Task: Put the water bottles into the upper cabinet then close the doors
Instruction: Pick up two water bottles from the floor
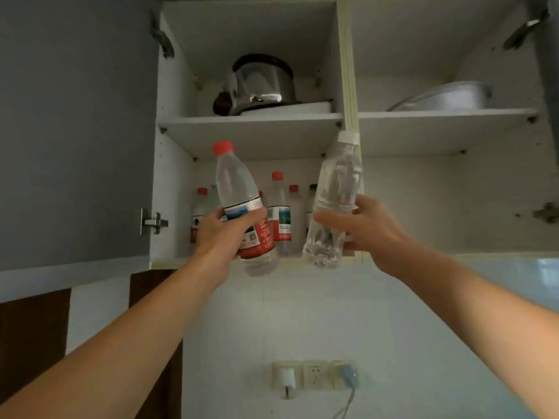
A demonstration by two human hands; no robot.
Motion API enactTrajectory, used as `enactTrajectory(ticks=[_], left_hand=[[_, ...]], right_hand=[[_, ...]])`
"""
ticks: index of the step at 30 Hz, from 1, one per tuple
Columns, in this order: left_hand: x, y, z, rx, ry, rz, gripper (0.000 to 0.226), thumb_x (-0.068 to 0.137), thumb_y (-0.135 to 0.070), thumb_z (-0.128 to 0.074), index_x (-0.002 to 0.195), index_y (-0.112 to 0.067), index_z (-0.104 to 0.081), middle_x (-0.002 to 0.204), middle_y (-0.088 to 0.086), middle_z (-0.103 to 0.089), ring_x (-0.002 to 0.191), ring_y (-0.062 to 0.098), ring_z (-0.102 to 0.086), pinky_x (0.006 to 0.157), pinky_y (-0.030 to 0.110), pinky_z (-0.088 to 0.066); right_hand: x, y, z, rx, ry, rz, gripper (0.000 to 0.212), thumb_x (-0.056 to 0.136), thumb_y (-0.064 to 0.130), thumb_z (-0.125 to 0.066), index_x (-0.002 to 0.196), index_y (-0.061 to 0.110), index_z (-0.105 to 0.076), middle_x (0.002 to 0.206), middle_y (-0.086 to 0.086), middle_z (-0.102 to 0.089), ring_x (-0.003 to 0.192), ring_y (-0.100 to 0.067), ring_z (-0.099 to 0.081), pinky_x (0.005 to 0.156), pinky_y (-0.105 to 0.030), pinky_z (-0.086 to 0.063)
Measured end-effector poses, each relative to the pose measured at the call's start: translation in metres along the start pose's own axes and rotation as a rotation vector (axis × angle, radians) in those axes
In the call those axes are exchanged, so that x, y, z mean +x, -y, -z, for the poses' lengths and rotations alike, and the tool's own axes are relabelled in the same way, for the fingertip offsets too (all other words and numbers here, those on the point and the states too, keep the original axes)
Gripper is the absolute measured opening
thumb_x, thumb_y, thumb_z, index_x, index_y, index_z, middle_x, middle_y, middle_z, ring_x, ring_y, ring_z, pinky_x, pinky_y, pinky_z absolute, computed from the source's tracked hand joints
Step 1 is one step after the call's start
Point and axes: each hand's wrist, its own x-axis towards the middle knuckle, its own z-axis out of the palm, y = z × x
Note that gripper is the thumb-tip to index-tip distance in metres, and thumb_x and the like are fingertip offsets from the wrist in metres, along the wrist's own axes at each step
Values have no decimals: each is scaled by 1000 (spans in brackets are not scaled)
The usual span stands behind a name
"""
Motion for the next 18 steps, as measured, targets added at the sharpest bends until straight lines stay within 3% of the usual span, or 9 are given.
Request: enactTrajectory(ticks=[5, 10, 14, 18], left_hand=[[67, 20, -42, 167, -57, -36, 51, 70, -32, -90, 114, -22, -66, 111, 4, -71, 92, 22, -70, 85, 39, -58], [106, 43, -65, 314, -111, -89, 49, 71, -39, -89, 111, -24, -66, 96, -4, -68, 75, 13, -67, 67, 28, -53], [122, 58, -72, 358, -131, -112, 44, 71, -40, -89, 102, -27, -60, 101, 1, -71, 84, 21, -72, 81, 42, -61], [131, 72, -78, 404, -158, -135, 49, 71, -44, -88, 104, -26, -57, 105, 1, -70, 92, 23, -70, 87, 46, -59]], right_hand=[[79, -30, -1, -47, 44, -16, 45, 76, 25, -85, 117, 17, -66, 97, 1, -75, 84, -18, -75, 72, -37, -62], [129, -69, -18, -83, 33, -17, 49, 79, 27, -84, 122, 17, -62, 107, -3, -73, 93, -23, -73, 84, -46, -61], [149, -90, -29, -114, -13, -3, 54, 79, 28, -84, 126, 19, -61, 106, -1, -72, 86, -16, -72, 65, -28, -57], [160, -106, -36, -161, -18, 8, 50, 83, 30, -81, 127, 20, -59, 109, 0, -71, 80, -8, -67, 57, -21, -49]])
